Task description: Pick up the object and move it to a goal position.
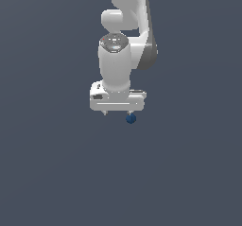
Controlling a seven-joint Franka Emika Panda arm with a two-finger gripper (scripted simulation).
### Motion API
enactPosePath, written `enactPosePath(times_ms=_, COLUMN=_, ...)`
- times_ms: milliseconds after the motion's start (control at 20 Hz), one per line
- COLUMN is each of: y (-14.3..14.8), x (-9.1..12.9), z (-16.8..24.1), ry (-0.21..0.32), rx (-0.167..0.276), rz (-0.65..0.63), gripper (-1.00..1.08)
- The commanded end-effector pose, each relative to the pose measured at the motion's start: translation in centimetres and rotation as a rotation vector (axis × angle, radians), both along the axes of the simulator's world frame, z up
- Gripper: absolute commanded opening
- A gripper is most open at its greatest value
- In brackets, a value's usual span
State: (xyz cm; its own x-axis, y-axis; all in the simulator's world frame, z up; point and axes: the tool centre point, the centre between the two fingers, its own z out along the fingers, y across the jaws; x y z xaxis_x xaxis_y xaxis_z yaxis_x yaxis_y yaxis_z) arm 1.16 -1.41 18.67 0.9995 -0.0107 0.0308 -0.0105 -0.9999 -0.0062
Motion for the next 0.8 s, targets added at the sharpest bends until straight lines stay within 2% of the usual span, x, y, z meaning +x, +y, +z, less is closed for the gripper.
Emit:
enactPosePath(times_ms=0, y=0.0, x=0.0, z=0.0, ry=0.000, rx=0.000, rz=0.000, gripper=1.00)
enactPosePath(times_ms=750, y=1.0, x=0.1, z=-0.4, ry=-0.001, rx=0.003, rz=0.029, gripper=1.00)
